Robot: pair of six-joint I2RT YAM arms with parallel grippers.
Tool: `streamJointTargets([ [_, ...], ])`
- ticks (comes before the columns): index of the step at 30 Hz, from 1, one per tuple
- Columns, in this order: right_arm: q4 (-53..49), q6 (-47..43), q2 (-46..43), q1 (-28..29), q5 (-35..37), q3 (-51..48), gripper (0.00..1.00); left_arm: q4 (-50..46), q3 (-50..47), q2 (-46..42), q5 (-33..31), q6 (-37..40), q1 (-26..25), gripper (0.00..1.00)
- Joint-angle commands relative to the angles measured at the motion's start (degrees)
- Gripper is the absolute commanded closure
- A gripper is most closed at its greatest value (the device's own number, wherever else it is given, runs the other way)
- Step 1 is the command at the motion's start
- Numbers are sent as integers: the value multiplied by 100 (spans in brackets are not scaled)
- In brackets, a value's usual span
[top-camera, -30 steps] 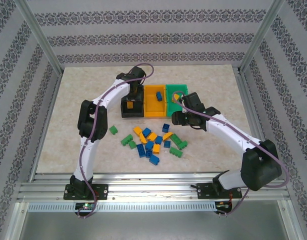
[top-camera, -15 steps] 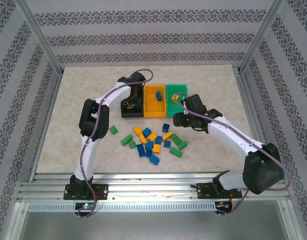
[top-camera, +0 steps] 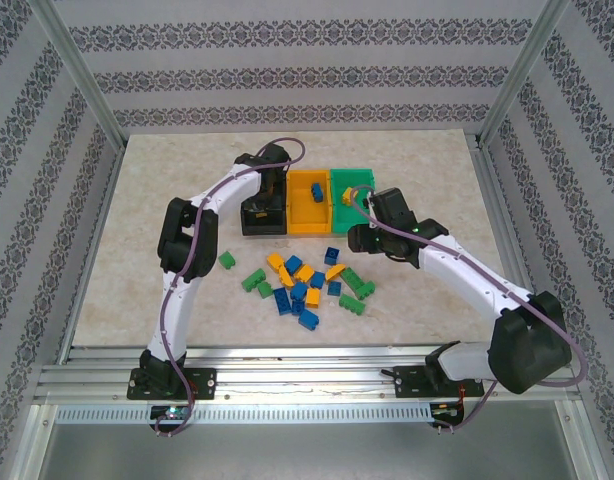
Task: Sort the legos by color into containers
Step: Pick up the lego from the container.
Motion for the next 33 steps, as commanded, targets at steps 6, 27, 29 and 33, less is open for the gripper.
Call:
streamJointTargets([
  [6, -7, -125, -93, -72, 132, -14, 44, 212, -354, -138, 475, 74, 17, 82],
  [27, 74, -204, 157, -92, 71, 80, 44, 616, -509, -697, 539, 234, 1, 100],
  [29, 94, -195, 165, -91, 64, 49, 44, 622, -487, -834, 508, 269, -2, 100],
  [33, 126, -178, 184, -114, 93, 16, 44, 662, -427, -1169, 482, 329, 0, 100],
])
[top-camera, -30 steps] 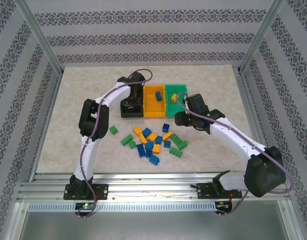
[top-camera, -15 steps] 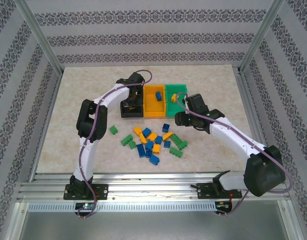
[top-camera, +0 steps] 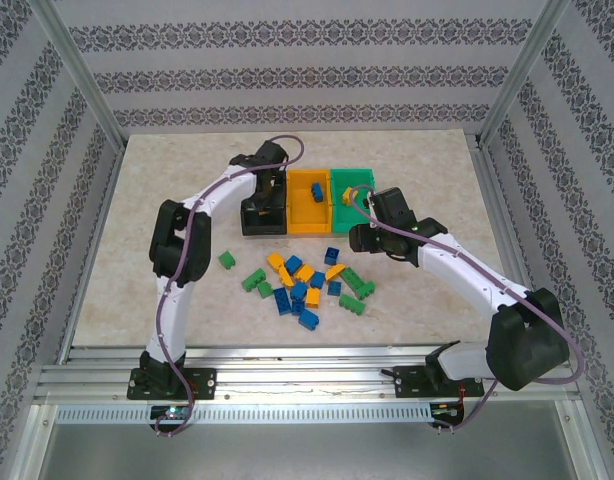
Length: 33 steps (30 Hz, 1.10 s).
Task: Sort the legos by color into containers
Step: Pick up the lego from the container, then place the lego in the container.
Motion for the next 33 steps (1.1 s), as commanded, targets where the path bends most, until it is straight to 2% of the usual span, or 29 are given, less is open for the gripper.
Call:
streamJointTargets([
  [1, 79, -21, 60, -71, 85, 20, 44, 124, 77, -621, -19, 165, -5, 100],
  [6, 112, 69, -10, -153, 103, 4, 44, 149, 190, -987, 277, 144, -144, 100],
  [11, 253, 402, -241, -633, -75, -228, 44, 527, 583, -994, 778, -20, -852, 100],
  [17, 360, 643, -657, -1316, -484, -609, 44, 847, 1792, -11, 1093, -55, -1674, 100],
  [23, 100, 628, -1111, -1429, -645, -899, 44, -54, 3877, 1610, 1305, -101, -1828, 100],
  [26, 10, 790, -1291, -1352, -874, -1189, 44, -50, 4149, 1958, 1200, -108, -1818, 94],
  [29, -69, 1065, -1581, -1013, -887, -1548, 44, 48, 4138, 2045, 1159, -121, -1799, 84],
  [33, -293, 1493, -1862, -347, -745, -1913, 44, 42, 4134, 1982, 1186, -51, -1768, 58],
])
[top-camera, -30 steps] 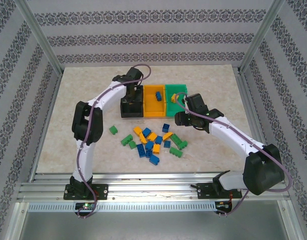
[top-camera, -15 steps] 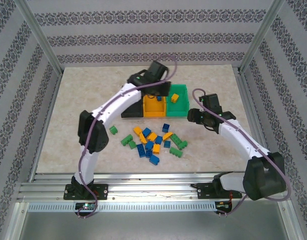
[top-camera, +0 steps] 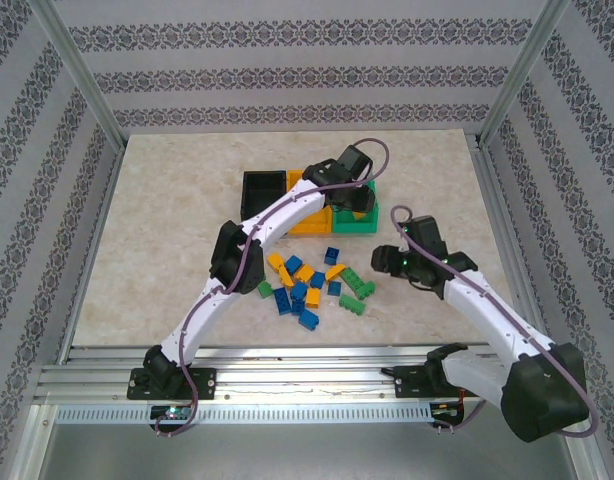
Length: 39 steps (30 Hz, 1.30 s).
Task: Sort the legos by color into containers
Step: Place the lego in the container, then pick up the lego from the bottom-center of the table.
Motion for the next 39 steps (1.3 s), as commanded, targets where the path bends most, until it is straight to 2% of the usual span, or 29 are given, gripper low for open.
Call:
streamJointTargets([
  [1, -304, 562, -236, 469, -11, -305, 43, -117, 228, -298, 4, 43, 66, 50],
  [3, -394, 821, -315, 772, 36, -483, 43, -100, 164, -419, -2, 80, 78, 44],
  [7, -496, 1170, -421, 1266, 374, -721, 41, 131, -260, -843, 2, 118, 88, 43],
  [11, -563, 1042, 27, 1368, 630, -505, 37, 612, -1112, -1449, 13, 106, 96, 42],
  [14, -427, 999, 427, 1381, 647, -351, 36, 1011, -1966, -2014, -32, 112, 112, 43],
  [20, 108, 958, 1144, 1383, 512, -49, 35, 2473, -4580, -3371, -117, -230, 311, 42],
  [25, 230, 772, 1808, 1393, 489, 308, 35, 3227, -6233, -4205, -224, -430, 456, 43],
  [28, 206, 683, 2061, 1391, 418, 403, 40, 3221, -6797, -4546, -370, -421, 534, 43],
  [32, 106, 669, 1932, 1391, 493, 331, 50, 3404, -7518, -4940, -350, -568, 675, 42],
  [37, -133, 618, 1598, 1348, 593, 315, 70, 3805, -8273, -5238, -334, -784, 737, 42],
  [39, -163, 609, 1481, 1304, 572, 361, 74, 3878, -8459, -5315, -317, -828, 736, 42],
])
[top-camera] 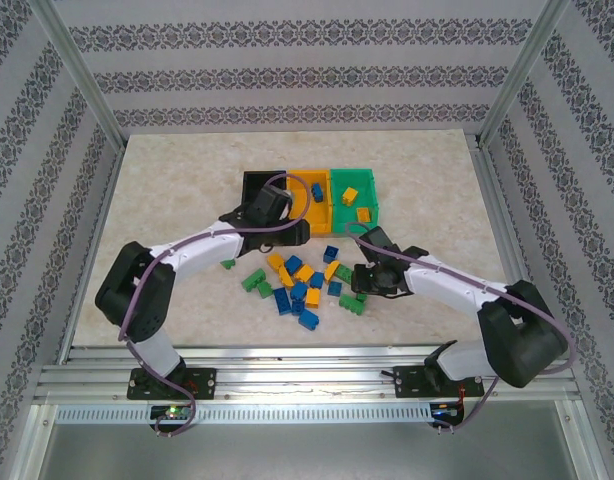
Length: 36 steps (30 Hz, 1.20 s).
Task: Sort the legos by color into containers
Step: Pick up the lego from the bottom-center of the table, then place the lego in the container.
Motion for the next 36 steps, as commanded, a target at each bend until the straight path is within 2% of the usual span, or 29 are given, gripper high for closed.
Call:
streamJointTargets([
  [1, -240, -101, -248, -41, 82, 150, 75, 485, -313, -229, -58, -227, 67, 42],
  [3, -330, -171, -254, -46, 33, 341, 77, 610, -508, -309, -69, -288, 101, 42],
  [7, -431, -321, -153, -28, -54, 870, 77, 1014, -982, -459, 378, -712, 410, 42],
  [11, -339, -519, 221, 82, -163, 1750, 77, 1248, -1591, -948, 244, -834, 595, 42],
  [18, -68, -921, 1715, 277, -425, 3680, 75, 882, -2073, -1610, 222, -830, 787, 42],
  [21, -3, -1049, 2488, 322, -562, 4633, 74, 736, -2340, -1997, 29, -853, 826, 42],
  [24, -80, -1116, 3333, 348, -772, 5778, 73, 511, -2551, -2288, 165, -921, 1031, 42],
  [27, -246, -1141, 4114, 370, -892, 6809, 72, 199, -2752, -2641, 45, -934, 1186, 42],
  [29, -395, -1141, 4535, 376, -988, 7390, 69, 27, -2852, -2864, 100, -919, 1331, 43],
  [32, -509, -1141, 4840, 384, -1045, 7803, 51, -497, -2864, -3095, 66, -769, 1543, 41],
  [36, -356, -1177, 4616, 411, -1027, 7391, 47, -1046, -2802, -3016, 135, -533, 1887, 38],
])
